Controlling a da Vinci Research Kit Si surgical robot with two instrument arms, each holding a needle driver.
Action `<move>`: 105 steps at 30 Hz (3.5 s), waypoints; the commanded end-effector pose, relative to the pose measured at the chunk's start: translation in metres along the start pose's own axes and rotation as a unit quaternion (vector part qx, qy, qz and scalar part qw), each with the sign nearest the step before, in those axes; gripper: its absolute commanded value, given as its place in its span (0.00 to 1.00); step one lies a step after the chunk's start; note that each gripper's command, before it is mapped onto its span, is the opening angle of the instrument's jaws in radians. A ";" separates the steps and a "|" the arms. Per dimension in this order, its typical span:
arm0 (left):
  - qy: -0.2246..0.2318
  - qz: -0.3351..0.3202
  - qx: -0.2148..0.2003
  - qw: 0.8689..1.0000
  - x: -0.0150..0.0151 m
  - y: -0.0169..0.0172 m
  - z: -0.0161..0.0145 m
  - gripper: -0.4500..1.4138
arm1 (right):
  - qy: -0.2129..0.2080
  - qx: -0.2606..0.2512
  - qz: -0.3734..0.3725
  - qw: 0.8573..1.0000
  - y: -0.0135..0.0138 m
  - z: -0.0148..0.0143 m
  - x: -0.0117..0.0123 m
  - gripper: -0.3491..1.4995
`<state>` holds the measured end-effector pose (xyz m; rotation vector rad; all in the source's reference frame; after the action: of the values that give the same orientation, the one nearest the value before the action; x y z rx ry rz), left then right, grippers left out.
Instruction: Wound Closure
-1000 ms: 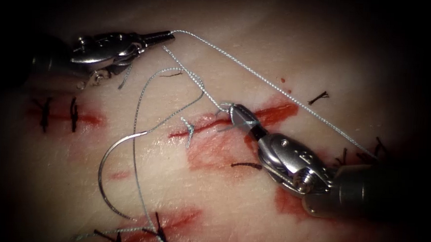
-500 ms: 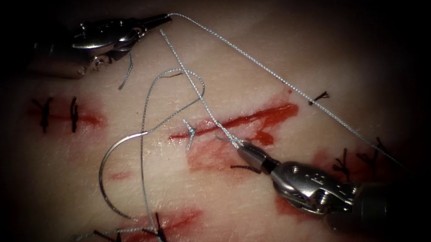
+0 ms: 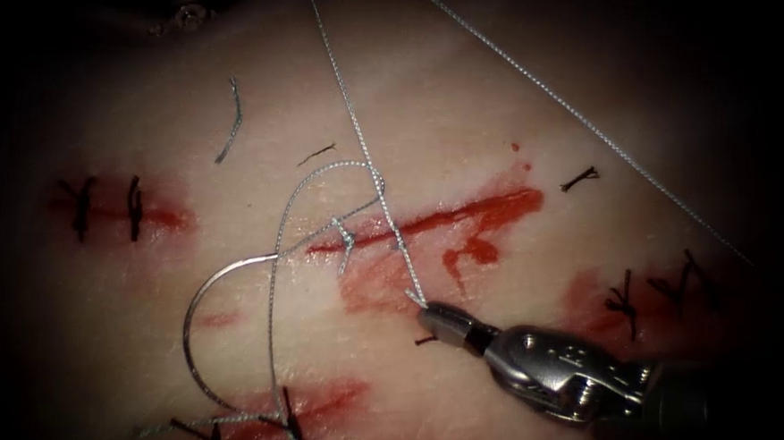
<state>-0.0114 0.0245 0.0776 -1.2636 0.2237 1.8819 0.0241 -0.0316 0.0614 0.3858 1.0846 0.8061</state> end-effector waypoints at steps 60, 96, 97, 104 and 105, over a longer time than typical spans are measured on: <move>-0.076 0.109 0.035 0.991 -0.0021 -0.0001 -0.0003 0.00 | -0.022 0.034 0.033 0.999 -0.0016 0.0004 -0.0007 0.00; 0.091 -0.200 -0.170 0.961 0.0128 0.0193 -0.0060 0.00 | 0.118 0.073 0.095 0.986 0.0022 0.0045 0.0110 0.00; 0.092 -0.194 -0.169 0.962 0.0128 0.0194 -0.0059 0.00 | 0.116 0.085 0.103 0.984 0.0016 0.0050 0.0109 0.00; 0.102 -0.190 -0.167 0.962 0.0125 0.0196 -0.0055 0.00 | 0.138 0.071 0.118 0.981 -0.0009 0.0085 0.0098 0.00; 0.105 -0.191 -0.167 0.962 0.0125 0.0197 -0.0055 0.00 | 0.140 0.065 0.121 0.981 -0.0008 0.0090 0.0097 0.00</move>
<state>-0.0231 0.0158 0.0583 -1.6094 -0.2248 1.4892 0.0337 -0.0238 0.0585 0.5290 1.3742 1.0324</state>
